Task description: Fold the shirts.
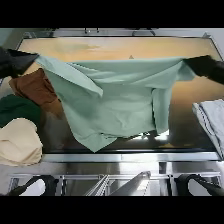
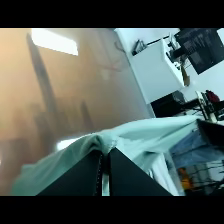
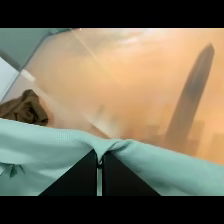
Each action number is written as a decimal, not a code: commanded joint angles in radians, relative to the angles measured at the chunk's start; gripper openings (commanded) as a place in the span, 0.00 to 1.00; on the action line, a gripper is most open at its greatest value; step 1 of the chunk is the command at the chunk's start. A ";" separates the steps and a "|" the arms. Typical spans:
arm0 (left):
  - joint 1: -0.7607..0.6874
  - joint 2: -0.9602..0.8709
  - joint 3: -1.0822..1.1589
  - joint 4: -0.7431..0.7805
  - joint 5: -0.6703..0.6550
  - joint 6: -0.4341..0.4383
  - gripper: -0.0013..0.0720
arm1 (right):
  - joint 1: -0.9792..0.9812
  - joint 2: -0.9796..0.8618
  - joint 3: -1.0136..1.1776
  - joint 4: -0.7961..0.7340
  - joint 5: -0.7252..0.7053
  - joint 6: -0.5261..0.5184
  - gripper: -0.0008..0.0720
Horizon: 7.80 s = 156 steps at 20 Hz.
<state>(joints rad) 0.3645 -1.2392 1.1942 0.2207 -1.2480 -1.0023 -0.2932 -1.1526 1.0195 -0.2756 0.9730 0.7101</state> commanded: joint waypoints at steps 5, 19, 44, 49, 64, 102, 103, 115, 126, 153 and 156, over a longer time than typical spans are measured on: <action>-0.110 -0.526 0.306 -0.062 -0.015 -0.026 1.00 | -0.006 -0.315 0.075 0.097 -0.066 -0.086 0.71; -0.070 -0.327 -0.117 0.696 -0.236 -0.301 0.76 | -0.052 -0.329 -0.158 -0.560 0.145 0.177 0.70; -0.217 -0.319 -0.311 0.694 0.029 -0.253 0.06 | -0.051 -0.326 -0.158 -0.544 0.174 0.204 0.70; -0.216 -0.312 -0.309 0.654 0.009 -0.212 0.06 | 0.076 -0.412 -0.157 -0.429 0.203 0.177 0.05; 0.684 0.399 0.328 -1.043 -0.493 0.095 0.05 | -0.597 0.537 0.275 0.639 0.376 0.006 0.04; 0.107 -0.341 -0.032 0.672 -0.296 -0.166 0.87 | -0.430 -0.290 -0.270 -0.676 0.292 0.270 0.61; 0.114 -0.329 -0.072 0.675 -0.296 -0.167 0.87 | -0.428 -0.304 -0.281 -0.690 0.294 0.270 0.61; -0.059 -0.310 -0.339 0.676 0.011 -0.170 0.87 | -0.204 -0.367 -0.356 -0.554 0.265 0.197 0.22; -0.066 -0.266 -0.117 0.472 -0.278 -0.077 0.03 | -0.332 -0.138 -0.232 -0.433 0.512 0.275 0.04; -0.133 -0.378 0.618 0.272 -0.340 -0.049 0.05 | -0.049 -0.100 0.031 -0.057 -0.039 0.013 0.04; -0.154 -0.591 0.627 0.308 -0.240 -0.016 0.05 | -0.016 -0.377 0.067 0.105 -0.095 -0.096 0.04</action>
<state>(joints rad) 0.2596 -1.6424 1.8114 0.4213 -1.5791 -1.0389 -0.3679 -1.3041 1.0916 -0.2596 0.9569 0.7067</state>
